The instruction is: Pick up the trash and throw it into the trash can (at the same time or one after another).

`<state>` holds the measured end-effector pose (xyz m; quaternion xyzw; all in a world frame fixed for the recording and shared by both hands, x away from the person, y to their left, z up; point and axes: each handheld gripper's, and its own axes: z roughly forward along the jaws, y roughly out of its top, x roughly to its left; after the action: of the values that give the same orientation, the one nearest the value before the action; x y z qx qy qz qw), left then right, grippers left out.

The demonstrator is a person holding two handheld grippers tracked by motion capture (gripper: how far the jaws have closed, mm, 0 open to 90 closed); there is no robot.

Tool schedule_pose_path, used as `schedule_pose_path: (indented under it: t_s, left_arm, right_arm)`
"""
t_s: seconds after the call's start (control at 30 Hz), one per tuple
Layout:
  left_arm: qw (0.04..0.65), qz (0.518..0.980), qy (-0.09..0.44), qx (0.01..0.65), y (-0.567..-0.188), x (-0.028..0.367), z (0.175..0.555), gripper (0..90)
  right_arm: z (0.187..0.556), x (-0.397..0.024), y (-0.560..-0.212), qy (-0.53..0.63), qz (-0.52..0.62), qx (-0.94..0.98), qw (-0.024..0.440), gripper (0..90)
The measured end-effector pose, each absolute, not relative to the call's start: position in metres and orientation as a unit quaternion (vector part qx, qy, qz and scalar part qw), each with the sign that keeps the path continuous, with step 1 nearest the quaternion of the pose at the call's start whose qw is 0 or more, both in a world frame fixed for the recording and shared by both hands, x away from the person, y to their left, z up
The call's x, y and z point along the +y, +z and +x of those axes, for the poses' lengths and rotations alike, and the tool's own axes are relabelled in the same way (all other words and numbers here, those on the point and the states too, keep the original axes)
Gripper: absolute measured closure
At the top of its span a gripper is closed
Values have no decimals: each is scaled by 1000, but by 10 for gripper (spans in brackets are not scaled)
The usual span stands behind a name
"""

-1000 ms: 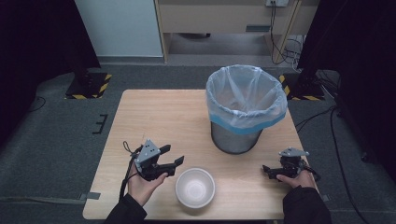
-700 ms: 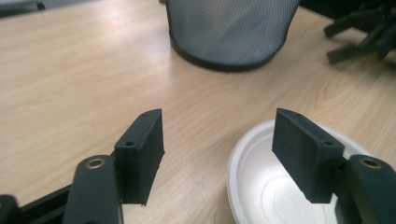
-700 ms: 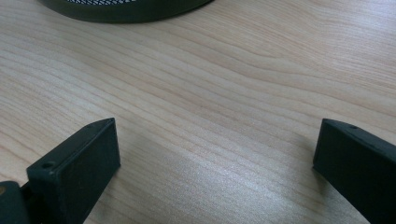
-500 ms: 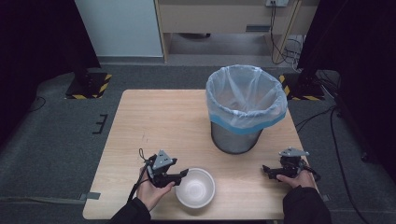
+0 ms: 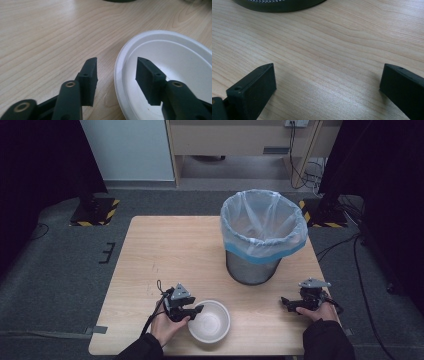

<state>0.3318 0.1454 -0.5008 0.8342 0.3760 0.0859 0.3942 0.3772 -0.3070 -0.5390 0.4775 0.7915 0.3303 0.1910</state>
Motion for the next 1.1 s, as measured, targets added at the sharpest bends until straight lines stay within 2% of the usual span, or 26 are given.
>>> schedule_pose_path:
  t_s: [0.3, 0.5, 0.8, 1.1]
  left_arm:
    - [385, 840, 67, 376, -504, 143, 333, 657]
    - [388, 839, 61, 375, -501, 144, 333, 770]
    - [414, 827, 64, 375, -488, 147, 331, 811]
    - [450, 809, 88, 368, -467, 155, 327, 831]
  right_arm:
    - [377, -307, -539, 330, 476, 793, 190, 7]
    - [377, -307, -539, 330, 476, 793, 190, 7]
    - [377, -307, -539, 330, 476, 793, 191, 7]
    - [377, -307, -539, 330, 476, 793, 191, 7]
